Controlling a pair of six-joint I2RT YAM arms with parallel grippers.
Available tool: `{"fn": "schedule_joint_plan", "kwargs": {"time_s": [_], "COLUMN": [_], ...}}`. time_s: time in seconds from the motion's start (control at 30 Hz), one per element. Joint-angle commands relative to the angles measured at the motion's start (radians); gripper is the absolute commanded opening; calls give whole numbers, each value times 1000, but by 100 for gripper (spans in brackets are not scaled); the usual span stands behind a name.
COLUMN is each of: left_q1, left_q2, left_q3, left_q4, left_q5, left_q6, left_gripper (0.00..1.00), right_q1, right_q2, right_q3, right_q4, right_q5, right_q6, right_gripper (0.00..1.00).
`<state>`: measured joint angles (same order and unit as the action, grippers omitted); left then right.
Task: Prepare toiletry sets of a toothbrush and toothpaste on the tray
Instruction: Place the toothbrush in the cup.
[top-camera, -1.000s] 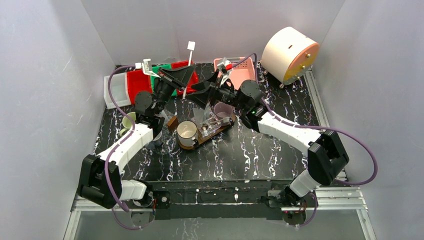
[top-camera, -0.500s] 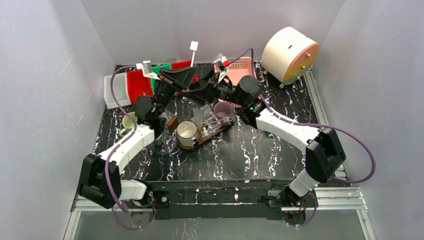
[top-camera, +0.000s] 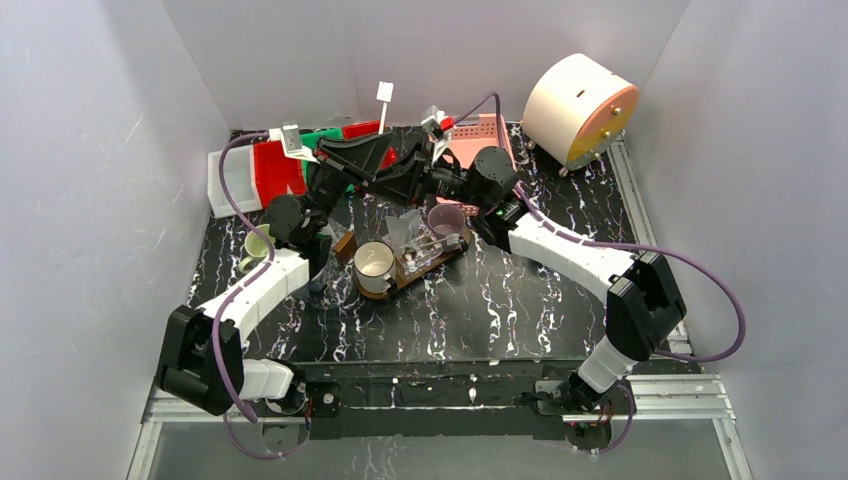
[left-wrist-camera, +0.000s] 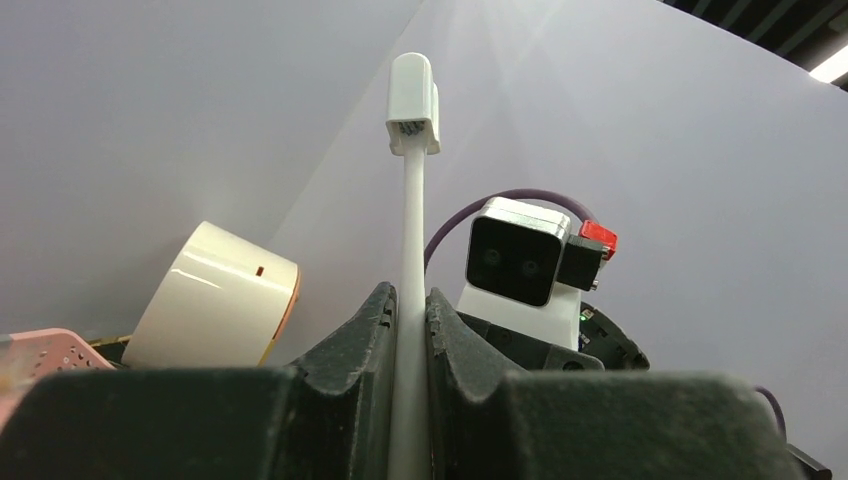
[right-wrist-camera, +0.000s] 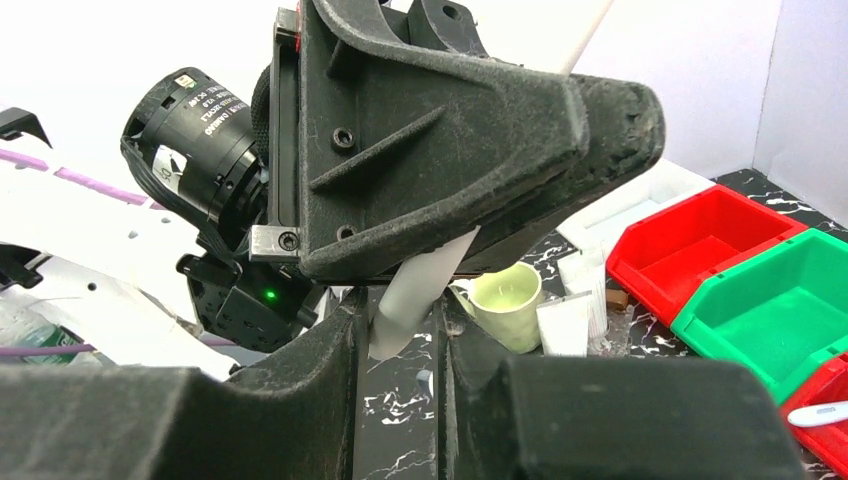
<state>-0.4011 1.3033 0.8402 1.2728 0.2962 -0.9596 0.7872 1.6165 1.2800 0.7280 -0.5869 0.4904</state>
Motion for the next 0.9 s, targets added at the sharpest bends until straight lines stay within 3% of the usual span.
{"fn": "schedule_joint_plan", "kwargs": {"time_s": [0.0, 0.13, 0.37, 0.67, 0.87], "left_q1": [-15, -13, -13, -12, -12], "left_q2": [-43, -68, -104, -163, -189], "left_q3": [-26, -47, -37, 36, 74], "left_q4": [17, 7, -103, -367, -500], "left_q5": [16, 1, -4, -21, -29], "left_q6": [-11, 30, 102, 244, 327], "left_gripper": [0, 1, 18, 32, 28], "right_q1": [-2, -6, -9, -9, -9], "right_q2": [-26, -43, -41, -28, -13], "right_q3": [13, 4, 19, 62, 82], "right_q4": [-33, -83, -170, -291, -335], "right_q5": [29, 27, 3, -21, -35], "right_q6": [-127, -170, -240, -314, -329], "right_gripper": [1, 1, 1, 1, 1]}}
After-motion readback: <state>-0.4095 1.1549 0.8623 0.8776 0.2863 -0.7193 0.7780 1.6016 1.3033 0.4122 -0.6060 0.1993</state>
